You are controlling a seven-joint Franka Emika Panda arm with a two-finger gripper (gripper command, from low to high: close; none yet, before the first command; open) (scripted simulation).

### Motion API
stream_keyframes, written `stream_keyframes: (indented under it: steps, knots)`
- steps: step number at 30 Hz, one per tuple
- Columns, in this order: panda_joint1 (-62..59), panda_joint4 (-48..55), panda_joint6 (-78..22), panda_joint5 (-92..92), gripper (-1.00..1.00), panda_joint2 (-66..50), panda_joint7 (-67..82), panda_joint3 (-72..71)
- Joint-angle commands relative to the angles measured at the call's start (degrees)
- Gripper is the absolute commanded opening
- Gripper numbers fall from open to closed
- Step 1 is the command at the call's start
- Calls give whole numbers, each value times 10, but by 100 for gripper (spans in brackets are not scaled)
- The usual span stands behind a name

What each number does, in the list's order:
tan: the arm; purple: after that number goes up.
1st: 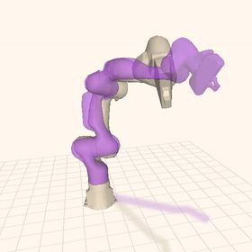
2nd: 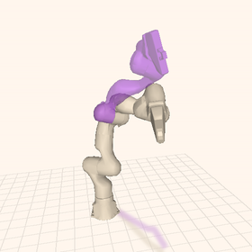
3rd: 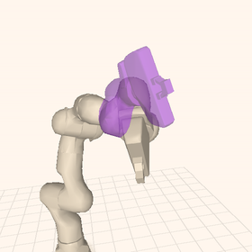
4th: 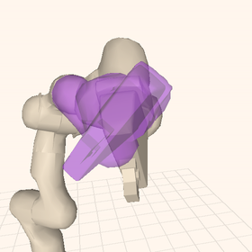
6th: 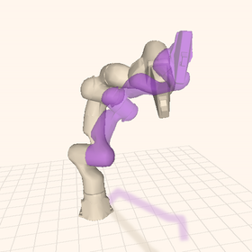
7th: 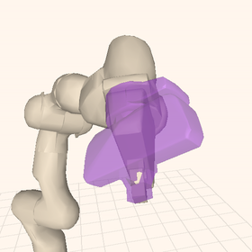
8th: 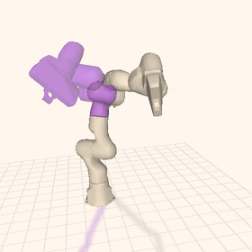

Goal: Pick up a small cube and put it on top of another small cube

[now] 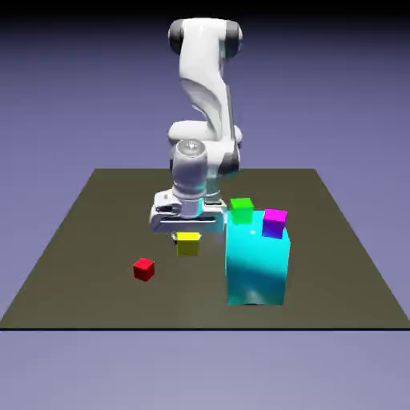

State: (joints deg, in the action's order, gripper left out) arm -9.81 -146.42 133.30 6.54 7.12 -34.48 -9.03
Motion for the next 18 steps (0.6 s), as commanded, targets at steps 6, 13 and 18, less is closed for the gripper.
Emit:
stream_keyframes:
  steps: [6, 13, 18]
  knots:
    - [108, 101, -134, -14, -100, 24, 26, -8]
    - [254, 154, -203, -80, -100, 93, 57, 20]
    - [261, 105, -127, -82, -100, 72, 61, 22]
